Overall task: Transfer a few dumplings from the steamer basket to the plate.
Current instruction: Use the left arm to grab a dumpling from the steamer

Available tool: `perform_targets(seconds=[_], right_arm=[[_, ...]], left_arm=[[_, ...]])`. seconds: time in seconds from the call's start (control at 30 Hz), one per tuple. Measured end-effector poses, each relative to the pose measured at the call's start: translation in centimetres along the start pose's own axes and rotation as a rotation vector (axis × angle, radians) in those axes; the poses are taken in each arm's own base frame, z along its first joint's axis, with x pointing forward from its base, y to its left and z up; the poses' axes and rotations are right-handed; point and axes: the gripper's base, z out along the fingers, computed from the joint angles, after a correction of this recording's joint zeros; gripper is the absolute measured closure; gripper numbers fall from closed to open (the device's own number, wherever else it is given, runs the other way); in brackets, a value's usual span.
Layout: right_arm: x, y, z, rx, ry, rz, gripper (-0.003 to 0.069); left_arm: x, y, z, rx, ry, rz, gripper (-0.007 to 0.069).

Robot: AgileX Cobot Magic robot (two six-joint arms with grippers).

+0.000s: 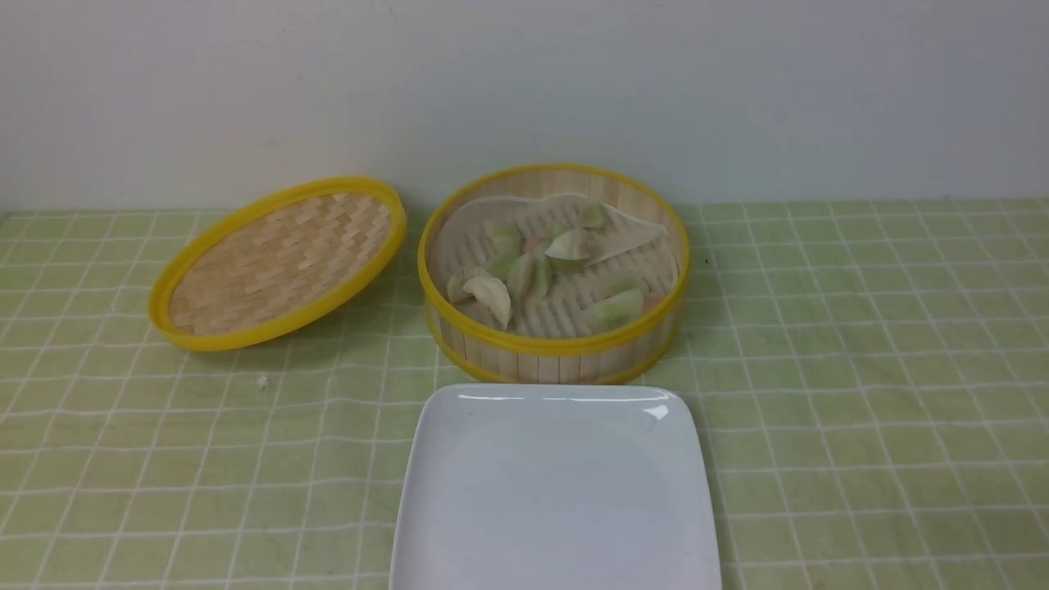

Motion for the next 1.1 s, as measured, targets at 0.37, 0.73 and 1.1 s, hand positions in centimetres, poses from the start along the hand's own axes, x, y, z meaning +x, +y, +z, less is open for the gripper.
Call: perform_targets(seconds=[0.37, 0.73, 1.1], right_arm=[[-2.4, 0.3, -0.3, -0.036, -0.231, 0.245, 0.0674], [-10.1, 9.9, 2.6, -0.059, 0.484, -0.211, 0.0674], [-11.2, 11.3, 8.4, 0.029, 1.008, -0.42, 0.0674]], left_arm=[[-6.4, -7.2, 8.9, -0.049, 0.56, 0.038, 0.063], [4.1, -10.3, 22.5, 0.07, 1.626, 0.281, 0.063], [18.8, -15.2, 28.5, 0.232, 1.804, 0.461, 0.0631]])
